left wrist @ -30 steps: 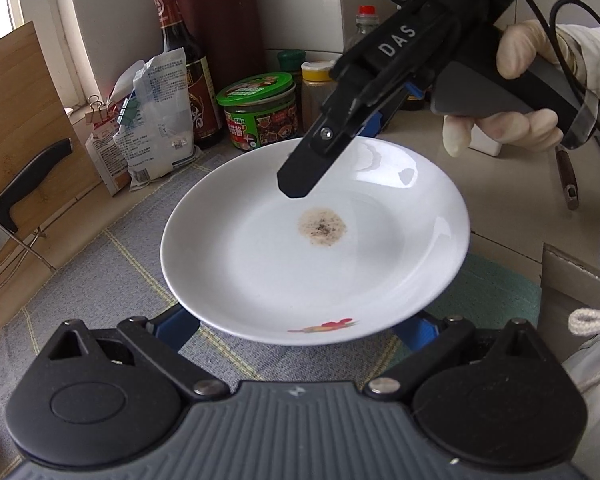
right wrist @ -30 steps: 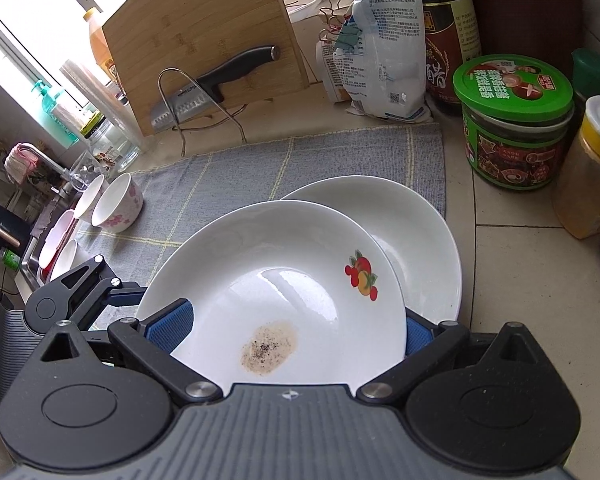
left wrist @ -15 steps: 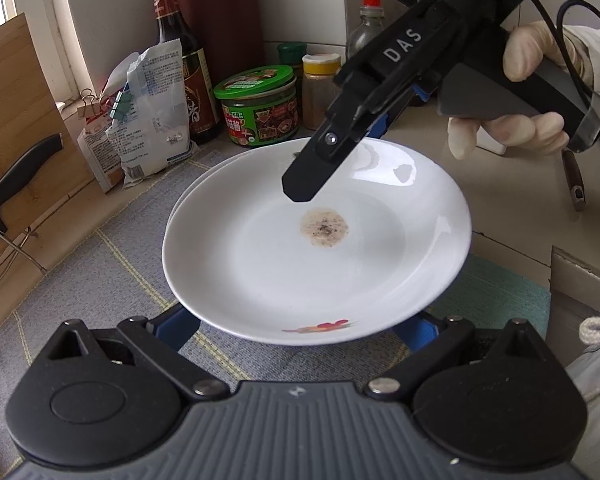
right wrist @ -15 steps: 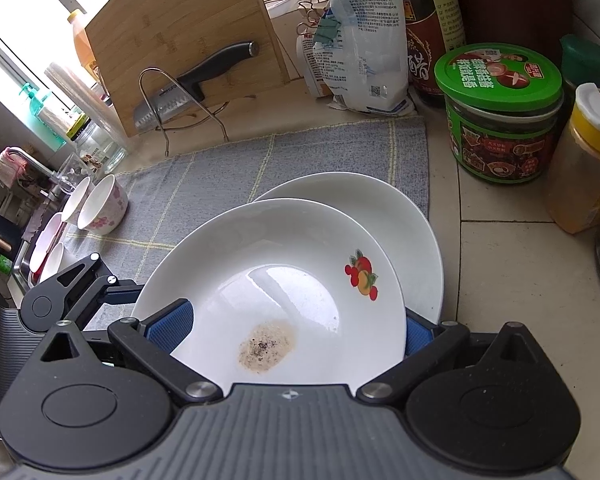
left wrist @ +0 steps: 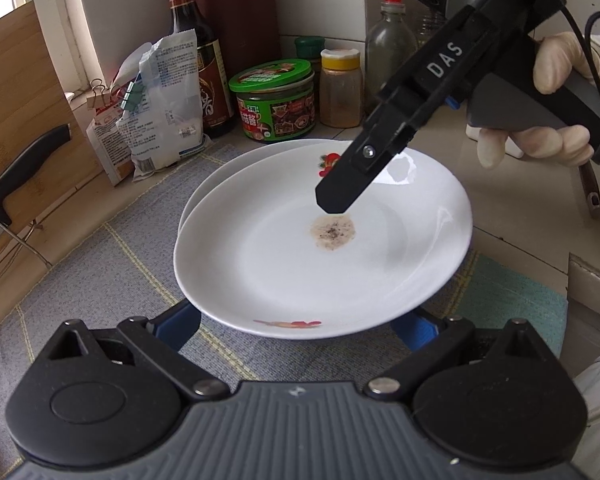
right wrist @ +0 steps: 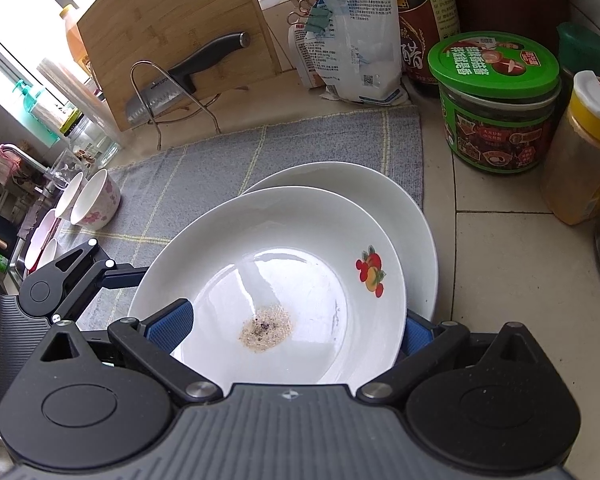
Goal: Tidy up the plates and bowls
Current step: 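Lower the stained plate with the right tool onto the plate stack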
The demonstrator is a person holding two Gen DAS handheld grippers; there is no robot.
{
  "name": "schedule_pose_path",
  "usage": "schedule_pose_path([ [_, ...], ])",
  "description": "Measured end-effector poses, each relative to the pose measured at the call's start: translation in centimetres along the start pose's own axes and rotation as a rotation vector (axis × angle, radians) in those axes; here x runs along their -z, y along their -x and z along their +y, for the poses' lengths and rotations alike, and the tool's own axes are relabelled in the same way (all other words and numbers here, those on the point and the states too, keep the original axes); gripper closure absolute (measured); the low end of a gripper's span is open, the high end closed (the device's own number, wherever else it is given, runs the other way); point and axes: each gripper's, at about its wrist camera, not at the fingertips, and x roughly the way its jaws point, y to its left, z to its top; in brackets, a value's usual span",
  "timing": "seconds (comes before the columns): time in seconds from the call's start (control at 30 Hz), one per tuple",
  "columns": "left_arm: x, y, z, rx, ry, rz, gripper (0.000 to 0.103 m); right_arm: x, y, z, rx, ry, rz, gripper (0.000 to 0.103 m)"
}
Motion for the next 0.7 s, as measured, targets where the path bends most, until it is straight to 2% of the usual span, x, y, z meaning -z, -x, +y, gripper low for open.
schedule_pose_path([
  [0.27,-0.2,-0.56,0.13,-0.013,-0.032,0.006,0.002,0.09,0.06,-0.11,0.0,-0.007,0.0,0.0],
  [0.7,-0.22,-0.62,0.11,-0.013,-0.03,0.004,0.001,0.15,0.56,0.5,0.027,-0.011,0.008,0.0],
])
